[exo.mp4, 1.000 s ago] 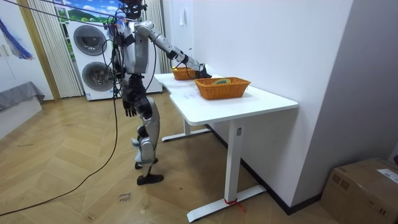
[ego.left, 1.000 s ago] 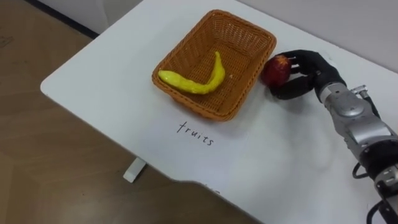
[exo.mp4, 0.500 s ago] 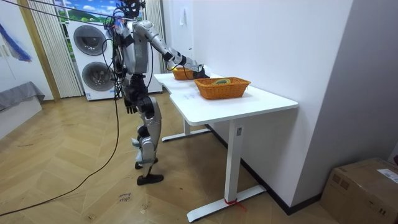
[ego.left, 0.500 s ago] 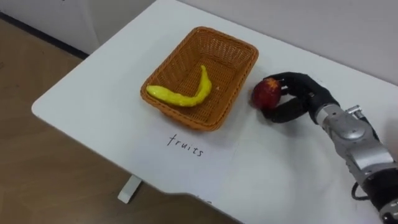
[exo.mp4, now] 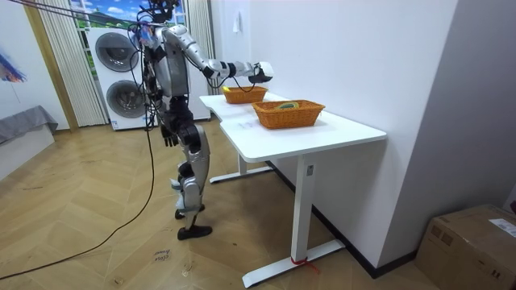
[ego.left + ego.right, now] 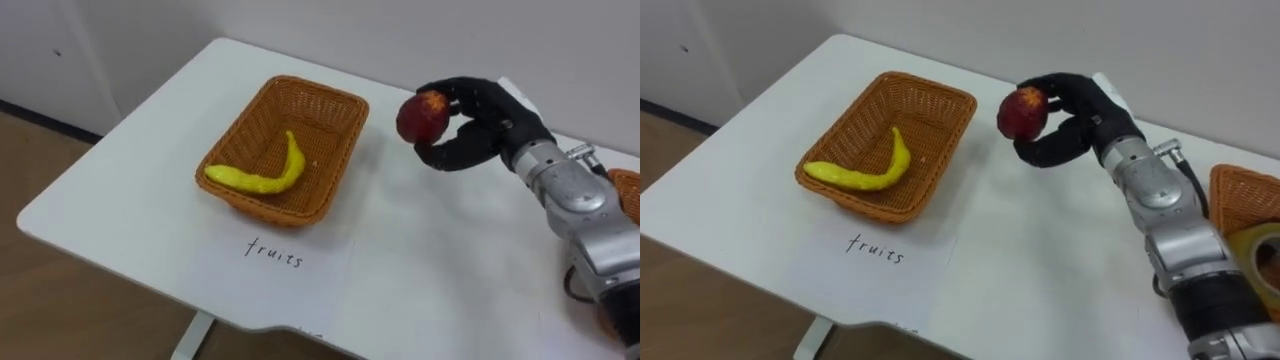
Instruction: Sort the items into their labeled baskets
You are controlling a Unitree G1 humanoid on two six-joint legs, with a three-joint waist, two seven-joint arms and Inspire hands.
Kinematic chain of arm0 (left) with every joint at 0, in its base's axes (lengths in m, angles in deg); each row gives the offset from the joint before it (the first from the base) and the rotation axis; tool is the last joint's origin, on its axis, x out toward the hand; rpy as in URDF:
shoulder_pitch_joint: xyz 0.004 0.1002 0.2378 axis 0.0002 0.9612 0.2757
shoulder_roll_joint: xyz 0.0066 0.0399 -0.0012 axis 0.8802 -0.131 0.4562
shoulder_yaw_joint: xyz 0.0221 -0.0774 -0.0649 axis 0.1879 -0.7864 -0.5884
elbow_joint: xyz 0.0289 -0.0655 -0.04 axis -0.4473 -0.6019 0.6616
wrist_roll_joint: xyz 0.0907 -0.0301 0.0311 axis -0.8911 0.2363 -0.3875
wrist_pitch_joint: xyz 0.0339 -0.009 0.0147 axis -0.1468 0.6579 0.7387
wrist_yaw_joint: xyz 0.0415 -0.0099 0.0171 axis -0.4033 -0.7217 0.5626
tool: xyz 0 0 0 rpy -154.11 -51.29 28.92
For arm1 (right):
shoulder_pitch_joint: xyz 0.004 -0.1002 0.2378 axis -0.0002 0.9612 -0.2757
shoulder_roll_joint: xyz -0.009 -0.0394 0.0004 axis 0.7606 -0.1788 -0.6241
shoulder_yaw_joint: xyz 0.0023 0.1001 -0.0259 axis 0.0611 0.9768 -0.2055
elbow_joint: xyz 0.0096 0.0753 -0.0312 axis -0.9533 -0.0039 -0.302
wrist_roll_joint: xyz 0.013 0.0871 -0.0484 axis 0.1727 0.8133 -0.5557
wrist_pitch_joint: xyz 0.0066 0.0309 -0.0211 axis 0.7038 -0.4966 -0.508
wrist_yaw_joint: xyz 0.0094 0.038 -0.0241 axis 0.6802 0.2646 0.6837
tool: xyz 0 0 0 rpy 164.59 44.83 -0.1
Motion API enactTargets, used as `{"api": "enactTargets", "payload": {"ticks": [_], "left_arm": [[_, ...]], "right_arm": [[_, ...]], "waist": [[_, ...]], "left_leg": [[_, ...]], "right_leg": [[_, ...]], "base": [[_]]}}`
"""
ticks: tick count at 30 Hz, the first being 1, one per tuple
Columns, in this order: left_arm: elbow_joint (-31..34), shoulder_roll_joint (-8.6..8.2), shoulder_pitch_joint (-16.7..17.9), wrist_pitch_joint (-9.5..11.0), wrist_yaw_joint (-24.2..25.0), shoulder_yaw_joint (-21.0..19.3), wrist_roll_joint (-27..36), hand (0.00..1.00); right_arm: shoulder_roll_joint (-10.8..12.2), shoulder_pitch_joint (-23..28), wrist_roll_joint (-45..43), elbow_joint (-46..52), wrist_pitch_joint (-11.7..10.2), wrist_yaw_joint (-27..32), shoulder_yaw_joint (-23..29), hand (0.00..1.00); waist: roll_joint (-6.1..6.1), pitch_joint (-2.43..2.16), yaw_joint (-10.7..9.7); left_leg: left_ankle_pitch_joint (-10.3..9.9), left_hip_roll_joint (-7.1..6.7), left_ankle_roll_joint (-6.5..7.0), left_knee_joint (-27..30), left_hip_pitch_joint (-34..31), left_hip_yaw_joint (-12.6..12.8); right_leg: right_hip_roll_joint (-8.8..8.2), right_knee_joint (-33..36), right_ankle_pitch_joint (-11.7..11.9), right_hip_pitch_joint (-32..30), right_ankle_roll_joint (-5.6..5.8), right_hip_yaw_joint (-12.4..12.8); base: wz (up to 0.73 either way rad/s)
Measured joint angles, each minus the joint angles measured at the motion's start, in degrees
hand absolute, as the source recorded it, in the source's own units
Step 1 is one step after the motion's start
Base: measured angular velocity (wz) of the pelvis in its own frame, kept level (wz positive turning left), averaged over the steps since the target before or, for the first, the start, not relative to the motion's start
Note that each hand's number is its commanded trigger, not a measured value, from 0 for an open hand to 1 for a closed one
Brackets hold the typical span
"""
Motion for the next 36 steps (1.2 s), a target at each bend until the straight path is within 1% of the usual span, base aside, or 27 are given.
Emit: {"api": "enactTargets", "payload": {"ticks": [4,6,7,9,10,11,12,15,17,19,21,23,24,28,31,32,36], "left_arm": [[-0.12,-0.04,0.04,-0.18,0.20,-0.01,-0.02,0.00],[-0.05,-0.21,0.06,-0.95,0.31,0.02,-0.01,0.00],[-0.03,-0.34,-0.01,-1.16,0.32,0.02,-0.01,0.00],[0.23,-0.68,0.03,-1.66,0.65,0.01,-0.02,0.00],[0.31,-0.70,0.04,-1.90,0.76,0.01,-0.02,0.00],[0.44,-0.78,0.03,-2.32,0.93,0.01,-0.02,0.00],[0.49,-0.79,0.01,-2.33,0.99,0.00,-0.03,0.00],[0.49,-0.81,0.01,-2.43,1.02,-0.34,-0.29,0.00],[0.49,-0.88,0.01,-2.63,1.10,-0.51,-1.80,0.00],[0.50,-0.98,0.05,-2.71,1.40,-0.54,-2.04,0.00],[0.55,-1.06,0.13,-2.73,1.90,-0.55,-2.05,0.00],[0.73,-1.05,0.10,-2.73,2.19,-0.56,-2.04,0.00],[0.99,-1.05,0.16,-2.73,2.20,-0.56,-2.05,0.00],[1.09,-1.07,0.39,-2.76,2.19,-0.58,-2.10,0.00],[1.04,-1.15,0.63,-3.36,2.41,-0.63,-2.59,0.00],[1.04,-1.21,0.65,-3.56,2.66,-0.61,-2.85,0.00],[1.08,-1.28,0.80,-3.58,3.29,-0.60,-4.33,0.00]], "right_arm": [[0.00,0.00,-1.29,2.67,0.10,-1.12,-0.25,1.00],[0.03,-0.01,-3.45,3.06,0.39,-1.48,-0.81,1.00],[0.02,-0.02,-4.22,3.06,0.67,-1.78,-0.81,1.00],[0.26,-0.02,-6.68,3.04,2.39,-2.58,-1.05,1.00],[0.41,-0.02,-6.86,3.04,2.74,-2.82,-1.08,1.00],[0.75,-0.02,-7.20,3.04,3.23,-3.17,-1.17,1.00],[0.93,-0.02,-7.63,3.04,3.67,-3.66,-1.17,1.00],[1.08,-0.03,-9.65,3.11,4.21,-4.34,-1.18,1.00],[1.27,-0.04,-10.23,3.42,4.59,-4.75,-1.22,1.00],[1.64,-0.04,-10.25,3.83,5.07,-5.21,-1.30,1.00],[2.86,-0.04,-10.08,5.37,5.70,-5.32,-1.34,1.00],[3.75,-0.06,-8.94,5.64,5.70,-5.29,-1.83,1.00],[3.84,-0.06,-8.55,5.64,5.71,-5.29,-2.77,1.00],[4.68,-0.06,-8.55,5.62,5.74,-5.31,-4.00,1.00],[4.70,-0.06,-8.56,5.44,5.74,-5.33,-5.28,1.00],[4.70,-0.05,-8.54,5.18,5.74,-5.36,-5.49,1.00],[4.76,-0.06,-8.93,4.03,5.78,-5.36,-5.54,1.00]], "waist": [[-0.43,0.23,0.70],[-0.77,0.33,1.50],[-0.87,0.30,1.67],[-1.12,0.32,2.45],[-1.16,0.31,2.62],[-1.24,0.35,2.87],[-1.32,0.43,3.08],[-1.65,0.65,3.67],[-1.84,0.66,4.47],[-1.93,0.64,5.12],[-1.99,0.62,5.56],[-2.00,0.61,6.44],[-2.00,0.61,6.56],[-1.99,0.67,7.06],[-1.82,0.79,7.38],[-1.67,0.90,7.65],[-1.31,1.15,8.11]], "left_leg": [[0.00,0.04,0.00,-0.38,0.88,0.29],[0.00,0.03,0.00,-0.53,1.10,0.36],[0.00,0.02,0.00,-0.56,1.08,0.36],[0.00,0.00,0.00,-0.56,1.08,0.21],[-0.01,0.01,0.00,-0.55,1.08,0.20],[-0.01,0.00,-0.01,-0.54,1.05,0.07],[-0.01,-0.05,-0.01,-0.53,1.04,-0.31],[-0.01,-0.17,-0.02,-0.49,0.89,-0.72],[-0.02,-0.22,-0.03,-0.57,0.93,-0.71],[-0.04,-0.33,0.02,-0.69,1.03,-0.79],[-0.05,-0.57,0.06,-0.77,1.12,-1.25],[-0.08,-0.70,0.12,-0.74,1.26,-1.49],[-0.08,-0.92,0.15,-0.62,1.20,-2.20],[-0.15,-1.00,0.24,-0.36,1.15,-3.05],[-0.17,-1.11,0.22,-0.04,1.09,-3.67],[-0.17,-1.14,0.22,0.03,1.07,-3.82],[-0.28,-1.20,0.27,0.18,1.03,-3.84]], "right_leg": [[-0.01,-0.09,-0.02,0.55,0.04,0.27],[0.04,-0.42,-0.03,0.83,0.05,0.41],[0.06,-0.58,-0.03,0.85,0.05,0.41],[0.08,-0.61,-0.03,0.95,0.06,0.25],[0.09,-0.63,-0.03,0.97,0.06,0.23],[0.09,-0.66,-0.03,0.99,0.05,0.07],[0.10,-0.74,-0.03,1.08,0.06,-0.18],[0.06,-0.83,-0.09,1.32,0.11,-0.70],[0.02,-0.92,-0.16,1.39,0.15,-0.69],[-0.02,-0.94,-0.23,1.61,0.26,-0.95],[-0.08,-0.89,-0.36,1.78,0.45,-1.58],[-0.10,-0.89,-0.39,1.96,0.50,-1.70],[-0.18,-0.85,-0.46,2.19,0.62,-2.26],[-0.34,-0.85,-0.56,2.78,0.79,-3.58],[-0.42,-0.81,-0.62,3.15,0.88,-4.51],[-0.44,-0.80,-0.62,3.28,0.88,-4.76],[-0.49,-0.89,-0.63,3.68,0.90,-4.76]], "base": [[-0.03],[0.00],[0.00],[0.03],[0.04],[0.07],[0.09],[0.10],[0.02],[0.04],[0.10],[0.08],[0.19],[0.20],[0.12],[0.06],[0.03]]}}
